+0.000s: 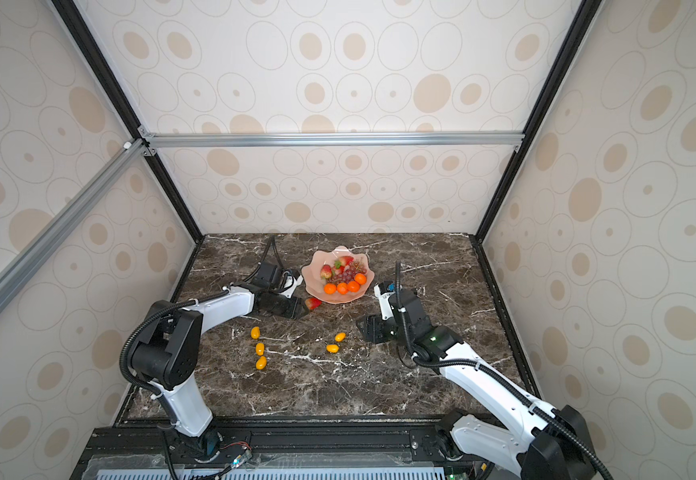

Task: Place and organize the fake fruits in the fruit bowl
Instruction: 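Move the left gripper down to a strawberry at the bowl's near edge, then close the left gripper on the strawberry's leafy end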

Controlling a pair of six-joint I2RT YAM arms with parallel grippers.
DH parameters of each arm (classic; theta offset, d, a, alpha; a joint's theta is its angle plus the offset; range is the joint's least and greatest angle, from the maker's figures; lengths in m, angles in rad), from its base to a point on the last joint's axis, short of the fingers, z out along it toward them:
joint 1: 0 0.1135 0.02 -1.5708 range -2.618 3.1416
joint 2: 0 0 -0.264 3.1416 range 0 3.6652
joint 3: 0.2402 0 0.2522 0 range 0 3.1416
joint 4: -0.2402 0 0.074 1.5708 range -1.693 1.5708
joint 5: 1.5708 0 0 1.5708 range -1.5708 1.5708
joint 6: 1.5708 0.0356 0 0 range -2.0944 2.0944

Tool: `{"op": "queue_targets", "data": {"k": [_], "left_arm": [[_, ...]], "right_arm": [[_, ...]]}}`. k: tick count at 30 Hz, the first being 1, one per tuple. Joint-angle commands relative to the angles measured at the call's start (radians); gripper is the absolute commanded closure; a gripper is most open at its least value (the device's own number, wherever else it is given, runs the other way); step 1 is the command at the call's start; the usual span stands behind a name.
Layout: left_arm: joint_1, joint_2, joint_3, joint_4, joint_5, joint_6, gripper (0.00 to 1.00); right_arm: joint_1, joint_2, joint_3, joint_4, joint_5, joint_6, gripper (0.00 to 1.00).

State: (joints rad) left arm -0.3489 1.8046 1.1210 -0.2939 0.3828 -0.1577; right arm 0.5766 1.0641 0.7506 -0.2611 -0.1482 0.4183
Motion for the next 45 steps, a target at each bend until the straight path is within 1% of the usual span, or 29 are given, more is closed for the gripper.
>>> {"op": "queue_targets", "data": {"k": [1,3,6,9,14,16,18,21,22,23,29,35,36,37,38,41,45], "left_arm": [[0.001,0.033,0.061,-0.059,-0.03,0.07,0.42],[0.001,0.052,0.08,-0.07,-0.014,0.093,0.41],[0.007,0.097,0.117,-0.097,0.075,0.141,0.39],[0.013,0.12,0.143,-0.1,0.082,0.156,0.39],[0.018,0.166,0.178,-0.124,0.081,0.16,0.45],[0.018,0.177,0.175,-0.122,0.082,0.158,0.44],[0.018,0.193,0.182,-0.132,0.082,0.158,0.45],[0.018,0.2,0.185,-0.139,0.082,0.163,0.48],[0.018,0.193,0.179,-0.132,0.11,0.161,0.5],[0.018,0.187,0.173,-0.127,0.112,0.159,0.51],[0.018,0.196,0.169,-0.125,0.104,0.155,0.63],[0.018,0.19,0.175,-0.139,0.093,0.155,0.72],[0.017,0.187,0.174,-0.136,0.093,0.151,0.74],[0.016,0.186,0.175,-0.138,0.093,0.146,0.79],[0.013,0.184,0.179,-0.146,0.063,0.145,0.81],[-0.006,0.169,0.177,-0.163,0.013,0.15,0.83],[-0.015,0.14,0.154,-0.165,-0.026,0.147,0.87]], "right_arm": [[-0.001,-0.009,0.025,-0.022,-0.008,-0.005,0.3],[-0.002,-0.01,0.027,-0.024,-0.011,-0.008,0.3],[-0.003,-0.02,0.033,-0.038,-0.012,-0.021,0.3],[-0.001,-0.049,0.031,-0.039,-0.013,-0.035,0.3],[-0.001,-0.109,0.013,-0.036,0.005,-0.051,0.3],[-0.002,-0.113,0.014,-0.045,0.011,-0.055,0.3],[-0.001,-0.113,0.012,-0.047,0.012,-0.055,0.3],[-0.002,-0.106,0.004,-0.035,0.007,-0.049,0.3],[-0.002,-0.103,0.001,-0.03,0.007,-0.047,0.3],[-0.001,-0.099,-0.002,-0.026,0.004,-0.047,0.3],[-0.001,-0.076,0.012,-0.03,-0.004,-0.052,0.3],[-0.002,-0.089,-0.004,-0.016,0.012,-0.046,0.3],[-0.001,-0.089,-0.002,-0.018,0.012,-0.047,0.3],[-0.001,-0.089,0.0,-0.022,0.013,-0.046,0.3],[-0.001,-0.089,0.0,-0.026,0.013,-0.046,0.3],[-0.001,-0.101,-0.006,-0.034,0.02,-0.044,0.3],[-0.002,-0.119,-0.032,-0.016,0.04,-0.036,0.3]]}}
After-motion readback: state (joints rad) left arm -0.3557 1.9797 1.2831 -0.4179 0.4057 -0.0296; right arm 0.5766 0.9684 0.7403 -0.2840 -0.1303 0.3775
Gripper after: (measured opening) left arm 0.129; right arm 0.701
